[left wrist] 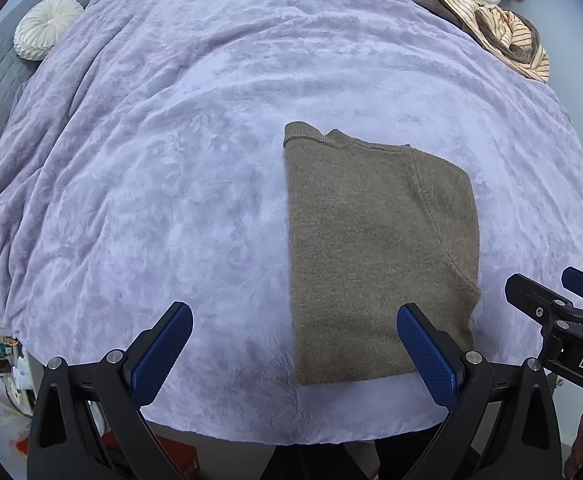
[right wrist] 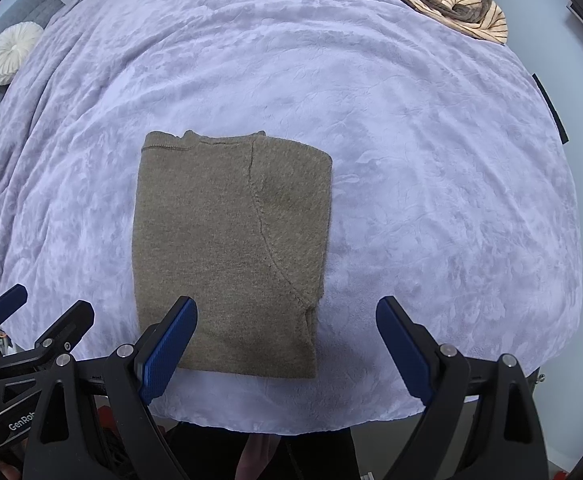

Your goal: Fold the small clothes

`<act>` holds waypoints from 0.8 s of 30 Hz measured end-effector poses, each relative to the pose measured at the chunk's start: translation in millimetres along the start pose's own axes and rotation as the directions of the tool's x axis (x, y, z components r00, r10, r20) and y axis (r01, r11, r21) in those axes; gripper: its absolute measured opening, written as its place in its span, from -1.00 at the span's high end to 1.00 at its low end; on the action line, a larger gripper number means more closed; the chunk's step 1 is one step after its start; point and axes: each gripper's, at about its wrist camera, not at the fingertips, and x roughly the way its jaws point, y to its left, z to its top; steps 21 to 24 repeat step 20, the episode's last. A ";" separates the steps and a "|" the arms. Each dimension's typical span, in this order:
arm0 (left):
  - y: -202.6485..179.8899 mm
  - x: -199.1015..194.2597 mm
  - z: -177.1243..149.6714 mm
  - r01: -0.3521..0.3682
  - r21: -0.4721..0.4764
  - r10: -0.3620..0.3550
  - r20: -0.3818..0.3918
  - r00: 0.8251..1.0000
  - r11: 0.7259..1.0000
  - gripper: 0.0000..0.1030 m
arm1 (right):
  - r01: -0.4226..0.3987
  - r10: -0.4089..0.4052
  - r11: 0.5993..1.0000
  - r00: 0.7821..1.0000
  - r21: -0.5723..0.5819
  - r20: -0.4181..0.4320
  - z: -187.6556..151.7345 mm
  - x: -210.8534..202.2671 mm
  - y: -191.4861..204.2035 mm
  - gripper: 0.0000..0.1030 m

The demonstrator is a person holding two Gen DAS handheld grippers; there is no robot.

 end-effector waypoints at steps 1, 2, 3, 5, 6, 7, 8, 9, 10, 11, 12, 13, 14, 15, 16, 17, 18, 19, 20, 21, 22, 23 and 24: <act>0.2 0.2 0.4 0.002 -0.002 -0.002 -0.001 1.000 1.000 -0.99 | 0.000 0.000 1.000 1.000 0.000 -0.001 -0.4 0.5 0.3 -0.80; 0.6 0.6 0.4 0.005 -0.004 -0.005 -0.003 1.000 1.000 -0.99 | -0.001 0.001 1.000 1.000 0.001 -0.001 -0.2 0.5 0.1 -0.80; 0.2 0.6 0.5 0.006 -0.003 -0.006 -0.005 1.000 1.000 -0.99 | 0.000 0.000 1.000 1.000 0.001 -0.001 0.1 0.8 0.2 -0.80; -0.8 0.8 0.4 0.007 0.000 -0.007 -0.008 1.000 1.000 -0.99 | 0.000 0.000 1.000 1.000 -0.001 -0.001 0.6 0.9 -0.2 -0.80; -1.0 0.7 0.2 0.007 0.002 -0.007 -0.008 1.000 1.000 -0.99 | 0.000 0.000 1.000 1.000 -0.001 -0.001 1.2 1.1 -0.6 -0.80; -1.2 0.6 0.1 0.007 0.004 -0.007 -0.007 1.000 1.000 -0.99 | 0.000 0.000 1.000 1.000 -0.002 -0.002 1.7 1.1 -0.7 -0.80; -1.4 0.3 0.0 0.007 0.005 -0.007 -0.006 1.000 1.000 -0.99 | -0.001 0.001 1.000 1.000 0.003 -0.002 1.7 1.1 -0.8 -0.80; -1.4 -0.1 -0.4 0.007 0.005 -0.007 -0.004 1.000 1.000 -0.99 | 0.000 0.000 1.000 1.000 0.002 -0.002 1.8 1.1 -0.8 -0.80; -2.0 -0.3 -0.1 0.007 0.005 -0.007 -0.004 1.000 1.000 -0.99 | 0.000 0.000 1.000 1.000 0.002 -0.002 1.8 1.1 -0.7 -0.80; -2.0 -0.5 -0.1 0.007 0.006 -0.007 -0.003 1.000 1.000 -0.99 | 0.000 0.000 1.000 1.000 0.002 -0.003 1.4 1.1 -0.5 -0.80; -1.8 -0.5 -0.1 0.006 0.007 -0.006 -0.003 1.000 1.000 -0.99 | 0.001 -0.001 1.000 1.000 0.001 -0.005 1.2 1.6 -1.0 -0.80; -1.8 -0.5 0.2 0.006 0.006 -0.006 -0.003 1.000 1.000 -0.99 | 0.000 0.000 1.000 1.000 0.000 -0.006 0.4 2.2 -1.7 -0.80; -2.6 -1.0 0.5 0.005 0.005 -0.005 -0.001 1.000 1.000 -0.99 | 0.001 -0.001 1.000 1.000 0.001 -0.008 -0.4 2.7 -2.7 -0.80; -1.9 -1.9 0.3 0.003 0.004 -0.003 0.005 1.000 1.000 -0.99 | 0.001 -0.001 1.000 1.000 0.001 -0.009 0.4 3.1 -2.4 -0.80; -2.0 -3.6 0.7 0.004 0.004 -0.004 0.012 1.000 1.000 -0.99 | 0.001 -0.001 1.000 1.000 0.001 -0.010 -0.2 3.4 -3.2 -0.80; -1.8 -4.6 1.0 0.005 0.006 -0.005 0.019 1.000 1.000 -0.99 | 0.002 -0.002 1.000 1.000 0.001 -0.010 0.6 3.3 -2.5 -0.80; -1.7 -5.8 1.2 0.003 0.006 -0.004 0.024 1.000 1.000 -0.99 | 0.002 -0.002 1.000 1.000 0.001 -0.010 0.8 3.4 -2.7 -0.80; -1.6 -6.5 1.6 0.004 0.006 -0.004 0.026 1.000 1.000 -0.99 | 0.002 -0.002 1.000 1.000 0.003 -0.010 0.6 3.4 -2.9 -0.80; -1.8 -6.4 1.6 0.006 0.005 -0.006 0.025 1.000 1.000 -0.99 | 0.001 -0.001 1.000 1.000 0.004 -0.011 0.7 3.7 -3.4 -0.80; -1.8 -6.4 1.6 0.006 0.005 -0.006 0.025 1.000 1.000 -0.99 | 0.001 -0.001 1.000 1.000 0.004 -0.011 0.7 3.7 -3.4 -0.80; -1.8 -6.4 1.6 0.006 0.005 -0.006 0.025 1.000 1.000 -0.99 | 0.001 -0.001 1.000 1.000 0.004 -0.011 0.7 3.7 -3.4 -0.80; -1.8 -6.4 1.6 0.006 0.005 -0.006 0.025 1.000 1.000 -0.99 | 0.001 -0.001 1.000 1.000 0.004 -0.011 0.7 3.7 -3.4 -0.80; -1.8 -6.4 1.6 0.006 0.005 -0.006 0.025 1.000 1.000 -0.99 | 0.001 -0.001 1.000 1.000 0.004 -0.011 0.7 3.7 -3.4 -0.80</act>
